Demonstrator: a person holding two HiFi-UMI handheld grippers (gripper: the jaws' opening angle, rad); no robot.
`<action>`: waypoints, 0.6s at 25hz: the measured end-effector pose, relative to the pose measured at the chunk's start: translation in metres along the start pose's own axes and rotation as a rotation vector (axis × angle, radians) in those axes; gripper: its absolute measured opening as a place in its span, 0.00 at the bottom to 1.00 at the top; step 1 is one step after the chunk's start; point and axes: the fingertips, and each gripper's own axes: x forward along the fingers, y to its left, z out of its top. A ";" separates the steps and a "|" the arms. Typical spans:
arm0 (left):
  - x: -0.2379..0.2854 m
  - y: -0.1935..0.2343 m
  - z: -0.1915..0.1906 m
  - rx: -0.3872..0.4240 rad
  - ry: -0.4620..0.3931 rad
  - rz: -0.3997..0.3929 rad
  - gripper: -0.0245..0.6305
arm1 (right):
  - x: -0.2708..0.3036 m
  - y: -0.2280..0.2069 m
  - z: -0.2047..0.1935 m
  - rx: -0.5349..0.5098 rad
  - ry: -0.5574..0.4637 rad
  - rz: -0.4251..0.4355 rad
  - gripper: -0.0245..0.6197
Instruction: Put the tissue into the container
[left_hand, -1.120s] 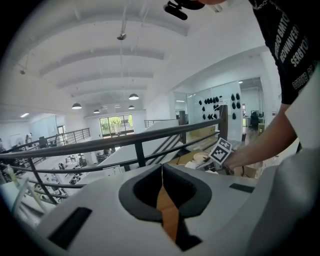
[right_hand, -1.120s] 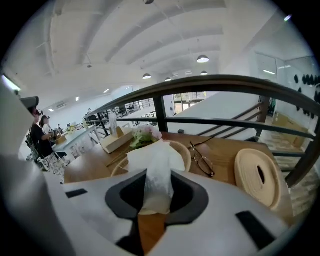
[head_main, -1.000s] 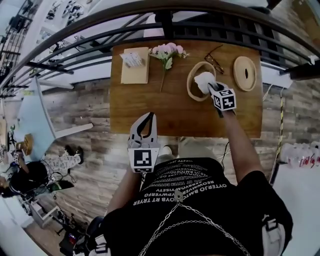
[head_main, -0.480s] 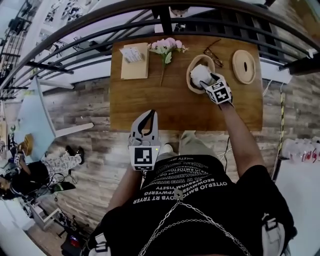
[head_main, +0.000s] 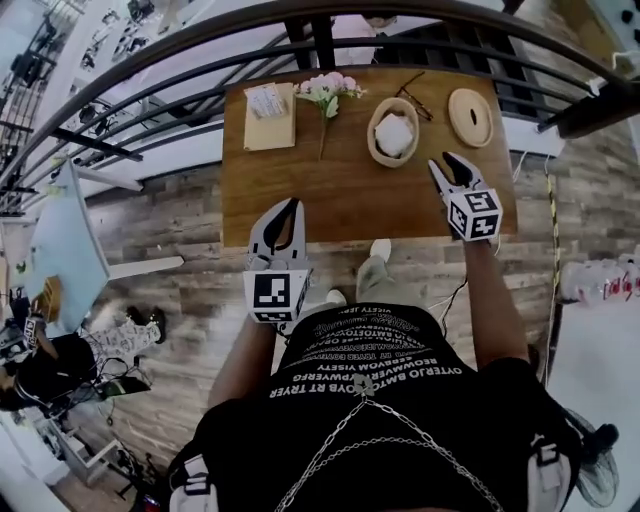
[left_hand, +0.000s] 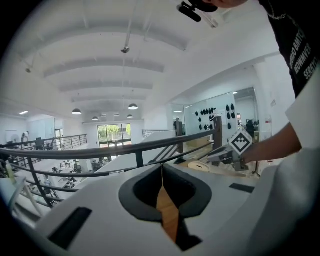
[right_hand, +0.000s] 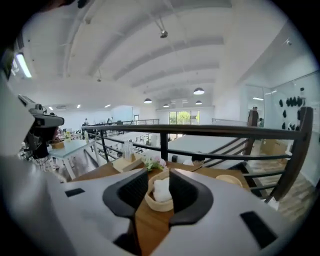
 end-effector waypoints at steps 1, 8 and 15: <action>-0.006 0.002 0.005 0.005 -0.012 -0.003 0.08 | -0.018 0.003 0.009 -0.004 -0.034 -0.023 0.22; -0.047 0.013 0.031 0.026 -0.097 -0.027 0.08 | -0.130 0.031 0.047 -0.027 -0.202 -0.175 0.06; -0.082 0.005 0.036 0.058 -0.140 -0.070 0.08 | -0.210 0.076 0.055 -0.054 -0.251 -0.237 0.06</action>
